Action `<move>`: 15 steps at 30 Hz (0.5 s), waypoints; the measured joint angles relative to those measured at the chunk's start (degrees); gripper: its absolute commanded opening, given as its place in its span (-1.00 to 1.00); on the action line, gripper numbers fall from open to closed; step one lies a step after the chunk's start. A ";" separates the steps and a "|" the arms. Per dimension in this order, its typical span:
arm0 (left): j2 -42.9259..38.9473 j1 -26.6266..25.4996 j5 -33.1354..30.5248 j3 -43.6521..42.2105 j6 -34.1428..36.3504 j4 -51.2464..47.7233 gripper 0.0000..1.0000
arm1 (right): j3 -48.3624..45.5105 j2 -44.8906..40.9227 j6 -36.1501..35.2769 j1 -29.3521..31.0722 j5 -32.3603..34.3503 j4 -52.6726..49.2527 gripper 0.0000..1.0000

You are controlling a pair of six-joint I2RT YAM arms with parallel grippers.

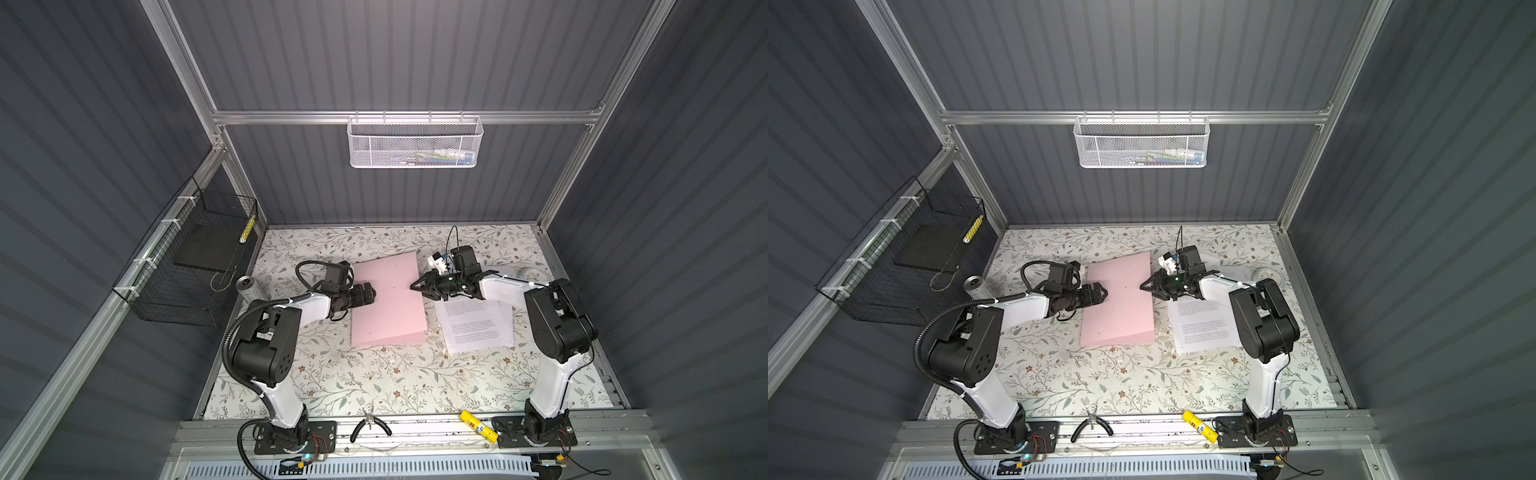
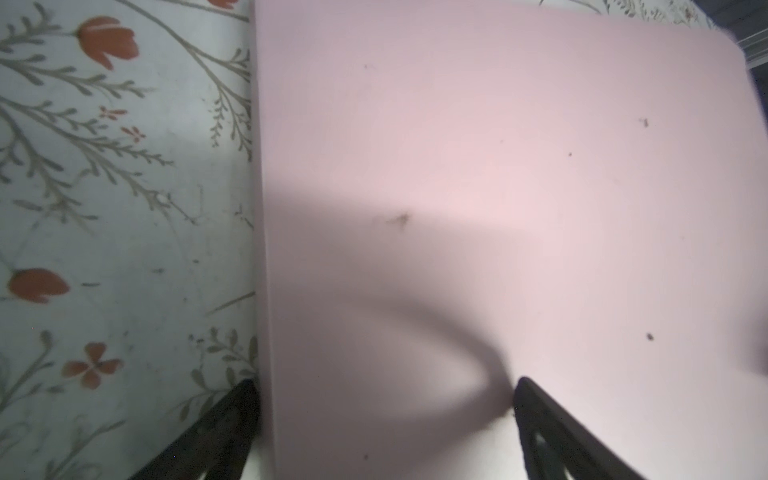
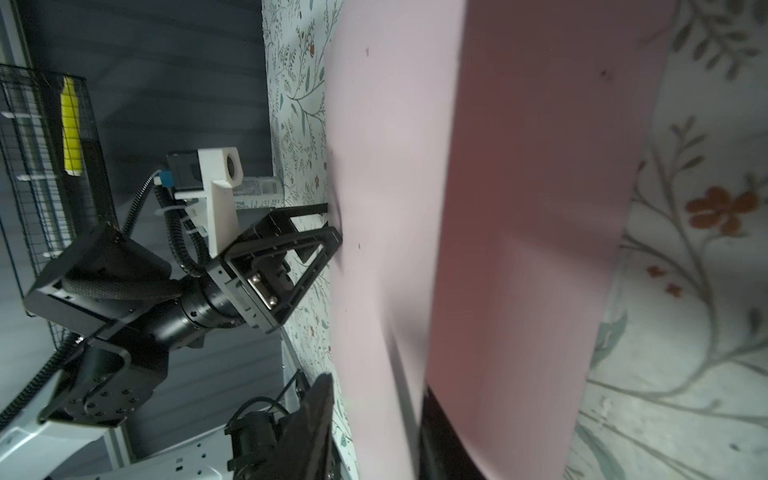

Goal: Put the files into the folder
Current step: 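Lift pink folder cover with right gripper while left gripper holds folder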

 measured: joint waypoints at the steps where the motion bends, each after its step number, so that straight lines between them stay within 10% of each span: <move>1: -0.50 -0.15 -0.44 0.00 0.35 -0.57 0.92 | -0.17 0.00 0.50 0.00 -0.15 0.50 -0.53; 7: -8.92 -3.93 -7.98 -1.05 3.63 -4.72 0.93 | -0.96 -0.02 2.01 0.02 -0.44 2.25 -0.76; 15: -24.83 -23.78 -29.97 -4.02 8.59 -11.32 0.91 | -2.12 -1.31 4.66 0.13 -0.46 3.48 -1.00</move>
